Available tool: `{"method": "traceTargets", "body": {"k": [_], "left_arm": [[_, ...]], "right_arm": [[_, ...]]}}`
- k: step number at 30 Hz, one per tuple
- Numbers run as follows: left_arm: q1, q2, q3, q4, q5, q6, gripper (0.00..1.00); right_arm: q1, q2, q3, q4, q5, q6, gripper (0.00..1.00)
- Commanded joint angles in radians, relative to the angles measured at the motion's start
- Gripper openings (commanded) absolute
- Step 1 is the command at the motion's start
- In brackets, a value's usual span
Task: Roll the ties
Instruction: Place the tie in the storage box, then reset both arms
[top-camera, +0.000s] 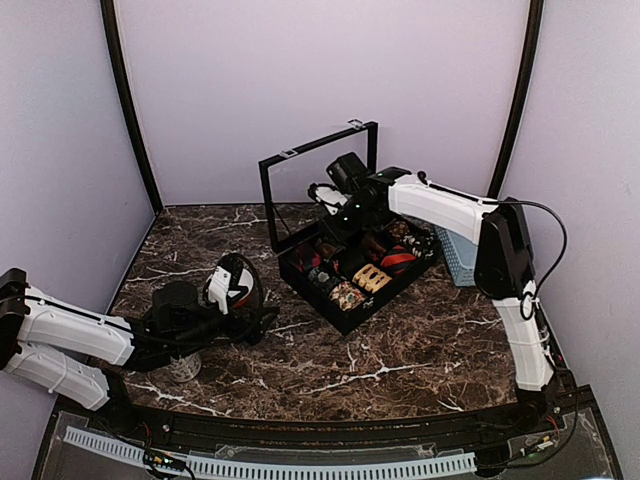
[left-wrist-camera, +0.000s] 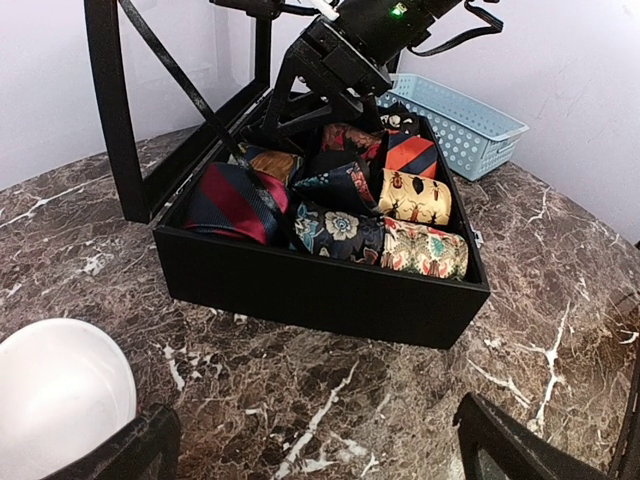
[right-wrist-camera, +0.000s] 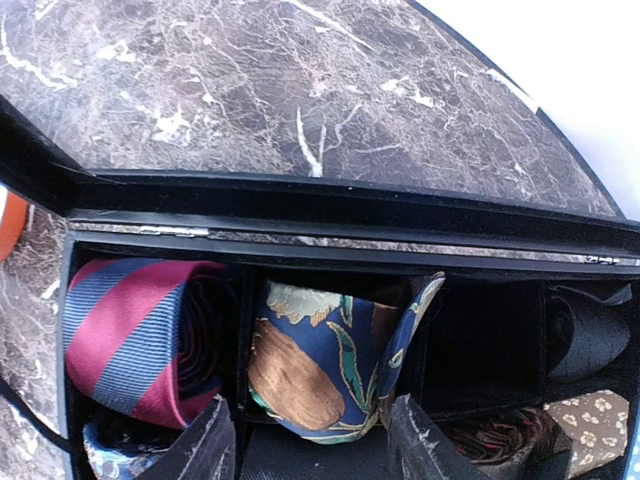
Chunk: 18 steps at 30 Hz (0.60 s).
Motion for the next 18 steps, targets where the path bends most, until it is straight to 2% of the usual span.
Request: {"method": "traceTargets", "body": {"k": [1, 9, 13, 18], "left_arm": [[0.001, -0.008, 0.029, -0.053, -0.017, 0.017, 0.99], [0.001, -0.015, 0.112, -0.204, -0.075, 0.002, 0.99], [0.001, -0.017, 0.209, -0.339, -0.111, -0.012, 0.99], [0.001, -0.011, 0.331, -0.486, -0.131, -0.018, 0.99]], "right_arm": [[-0.013, -0.069, -0.058, 0.062, -0.057, 0.036, 0.55], [-0.051, -0.246, -0.249, 0.187, -0.163, 0.102, 0.71], [-0.072, -0.336, -0.34, 0.241, -0.203, 0.129, 0.85], [-0.098, -0.452, -0.45, 0.296, -0.246, 0.165, 0.92]]}}
